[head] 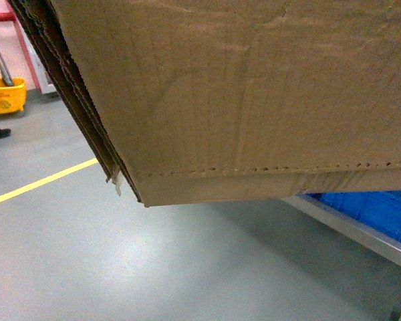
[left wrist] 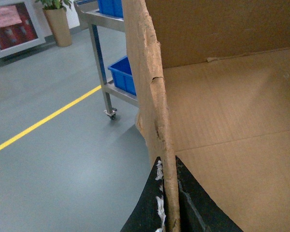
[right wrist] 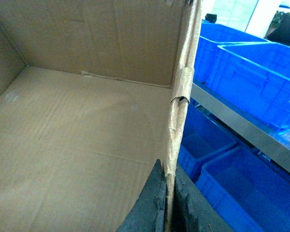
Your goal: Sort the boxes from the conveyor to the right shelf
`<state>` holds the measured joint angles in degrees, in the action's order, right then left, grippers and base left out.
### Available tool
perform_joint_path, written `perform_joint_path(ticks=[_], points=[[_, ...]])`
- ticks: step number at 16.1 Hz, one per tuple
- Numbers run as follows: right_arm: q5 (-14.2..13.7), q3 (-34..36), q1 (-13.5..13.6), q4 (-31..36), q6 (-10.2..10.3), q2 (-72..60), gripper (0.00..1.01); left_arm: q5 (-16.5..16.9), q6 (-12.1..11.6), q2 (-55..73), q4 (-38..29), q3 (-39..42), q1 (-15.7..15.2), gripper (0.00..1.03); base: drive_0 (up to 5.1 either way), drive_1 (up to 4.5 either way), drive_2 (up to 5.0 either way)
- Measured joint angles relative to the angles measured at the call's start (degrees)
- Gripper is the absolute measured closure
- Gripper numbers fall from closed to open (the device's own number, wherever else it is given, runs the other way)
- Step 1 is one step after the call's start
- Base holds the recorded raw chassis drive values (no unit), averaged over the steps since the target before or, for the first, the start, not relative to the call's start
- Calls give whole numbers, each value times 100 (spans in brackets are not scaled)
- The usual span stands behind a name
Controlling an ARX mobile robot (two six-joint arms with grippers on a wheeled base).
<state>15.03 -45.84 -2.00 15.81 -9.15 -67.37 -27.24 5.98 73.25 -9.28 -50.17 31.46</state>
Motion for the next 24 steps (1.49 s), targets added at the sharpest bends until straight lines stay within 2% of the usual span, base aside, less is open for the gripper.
perform_joint_path(ticks=[5,8,11,24], points=[[-2,0,9,-15,0,0,99,-11,0,-2,15,0,-7,101,-140,-140,-140],[9,0,13,37,-2,24,99,-31,0,-39,-7,0,-26,101,186,-7,-639],[0,31,-22,-48,0,13,99,7,0,-4,59,2,4,101,-190,-95,-286],[2,35,-17,7,-17,-2,99,2,-2,-4,20,-7,-11,101,-136,-136,-136]])
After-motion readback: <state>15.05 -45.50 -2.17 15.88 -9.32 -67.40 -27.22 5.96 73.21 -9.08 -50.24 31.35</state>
